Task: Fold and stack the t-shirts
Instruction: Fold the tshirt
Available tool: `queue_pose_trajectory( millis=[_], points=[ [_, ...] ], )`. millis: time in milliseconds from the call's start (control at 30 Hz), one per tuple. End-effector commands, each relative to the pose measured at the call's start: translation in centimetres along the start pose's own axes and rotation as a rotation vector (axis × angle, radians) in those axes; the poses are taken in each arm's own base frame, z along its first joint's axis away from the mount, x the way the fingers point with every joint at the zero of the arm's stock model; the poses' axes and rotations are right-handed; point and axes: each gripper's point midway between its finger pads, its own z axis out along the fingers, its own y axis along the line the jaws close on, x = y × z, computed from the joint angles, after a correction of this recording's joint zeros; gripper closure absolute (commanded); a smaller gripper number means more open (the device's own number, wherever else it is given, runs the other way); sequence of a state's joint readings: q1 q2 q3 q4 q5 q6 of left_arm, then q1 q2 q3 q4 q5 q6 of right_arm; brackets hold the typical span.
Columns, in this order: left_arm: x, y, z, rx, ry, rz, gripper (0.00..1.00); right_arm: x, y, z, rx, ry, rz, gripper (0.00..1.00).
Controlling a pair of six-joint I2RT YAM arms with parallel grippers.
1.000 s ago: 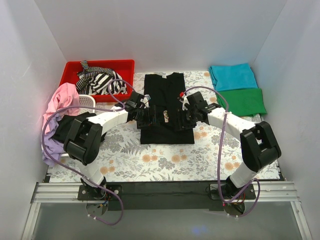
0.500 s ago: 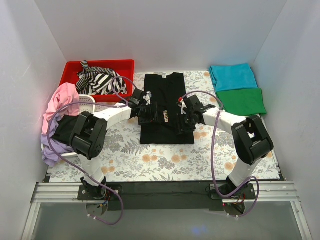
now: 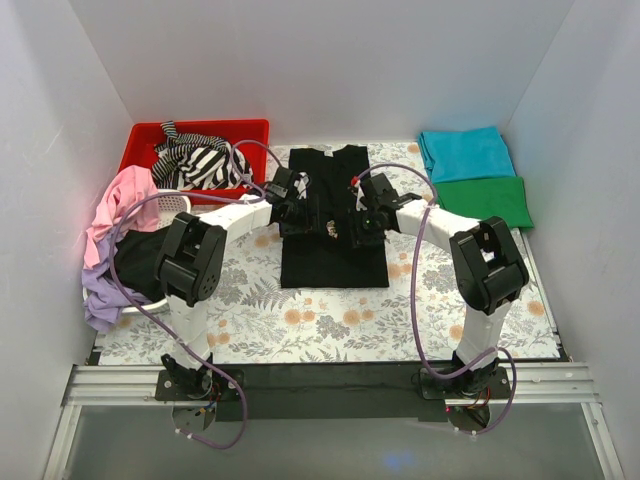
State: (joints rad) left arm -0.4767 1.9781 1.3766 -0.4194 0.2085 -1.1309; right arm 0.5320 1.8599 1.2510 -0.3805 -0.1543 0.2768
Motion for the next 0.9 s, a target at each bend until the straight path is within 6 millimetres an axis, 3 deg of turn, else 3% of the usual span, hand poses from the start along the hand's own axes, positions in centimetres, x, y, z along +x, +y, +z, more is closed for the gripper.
queue_pose_trajectory(
  millis=[0, 67, 300, 400, 500, 633, 700, 733, 767, 867],
  points=[
    [-3.6, 0.3, -0.9, -0.031, -0.087, 0.040, 0.35, -3.5, -0.8, -0.3, 0.041, -0.073, -0.033, 0.52],
    [-4.4, 0.5, -0.8, -0.036, -0.098, 0.046, 0.35, -3.8, -1.4, 0.1, 0.051, -0.072, -0.033, 0.52],
    [-10.3, 0.5, -2.4, -0.060, -0.229, 0.091, 0.34, -6.4, -2.7, 0.7, 0.084, -0.106, -0.074, 0.52],
    [-11.9, 0.7, -2.9, -0.078, -0.271, 0.106, 0.34, -8.6, -2.6, -0.3, 0.088, -0.163, -0.105, 0.46],
    [-12.9, 1.3, -3.7, -0.121, -0.324, 0.111, 0.33, -11.4, -4.1, -2.1, 0.173, -0.265, -0.151, 0.40],
    [-13.2, 0.4, -6.1, -0.092, -0.371, 0.118, 0.33, -14.2, -4.8, -4.0, 0.152, -0.346, -0.188, 0.36],
    [-11.6, -0.4, -6.3, -0.034, -0.334, 0.119, 0.33, -14.5, -5.1, -5.3, 0.160, -0.359, -0.182, 0.36],
    [-11.2, -1.1, -7.1, 0.004, -0.330, 0.127, 0.33, -14.1, -5.4, -5.6, 0.165, -0.353, -0.175, 0.36],
    [-8.8, -1.9, -6.6, 0.085, -0.257, 0.135, 0.33, -14.0, -5.3, -6.6, 0.168, -0.363, -0.171, 0.36],
    [-5.7, -3.0, -7.9, 0.177, -0.188, 0.100, 0.34, -10.8, -5.6, -7.1, 0.155, -0.301, -0.119, 0.36]
  ],
)
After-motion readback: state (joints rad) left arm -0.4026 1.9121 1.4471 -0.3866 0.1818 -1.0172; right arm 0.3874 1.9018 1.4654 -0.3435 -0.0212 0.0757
